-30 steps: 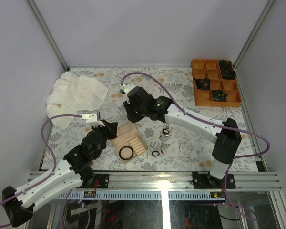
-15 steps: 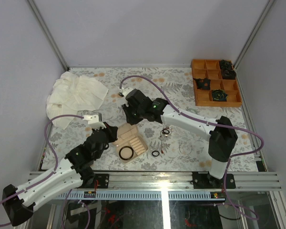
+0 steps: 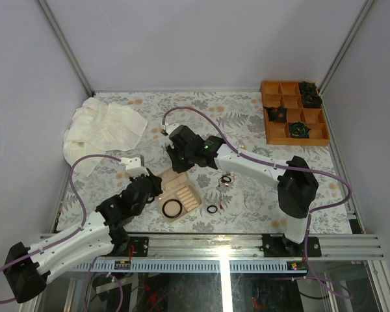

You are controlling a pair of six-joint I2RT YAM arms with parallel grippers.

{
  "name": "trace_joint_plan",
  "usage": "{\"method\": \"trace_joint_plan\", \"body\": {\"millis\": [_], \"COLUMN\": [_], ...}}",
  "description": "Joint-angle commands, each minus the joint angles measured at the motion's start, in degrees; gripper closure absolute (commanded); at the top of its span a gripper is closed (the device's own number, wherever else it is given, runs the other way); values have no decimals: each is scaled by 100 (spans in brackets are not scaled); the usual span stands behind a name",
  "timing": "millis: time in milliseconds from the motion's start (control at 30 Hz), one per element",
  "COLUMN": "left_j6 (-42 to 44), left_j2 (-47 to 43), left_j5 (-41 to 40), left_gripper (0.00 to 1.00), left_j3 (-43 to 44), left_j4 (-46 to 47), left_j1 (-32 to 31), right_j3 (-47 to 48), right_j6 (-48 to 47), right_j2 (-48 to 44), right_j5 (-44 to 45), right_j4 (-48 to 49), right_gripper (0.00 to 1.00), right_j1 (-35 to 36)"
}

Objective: Organize the mixed jewelry
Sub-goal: Place the jewelry in the jewelry box.

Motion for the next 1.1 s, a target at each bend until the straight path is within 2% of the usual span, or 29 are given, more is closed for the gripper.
{"method": "trace_joint_plan", "body": {"millis": [0, 833, 1067], "left_j6": [-163, -622, -643], "left_j2": [53, -232, -73], "left_j5": [-69, -367, -464], "left_gripper": [100, 100, 100], "left_j3": [44, 207, 268], "left_j4": [-74, -812, -812], "left_j1": [20, 21, 19], "right_j3": [200, 699, 747], "right_j6": [52, 150, 266], "right_j2": [117, 462, 548], "right_j5": [-58, -246, -334], "right_j4": [201, 211, 294], "right_gripper": [84, 84, 84], "right_j1": [-46, -41, -30]}}
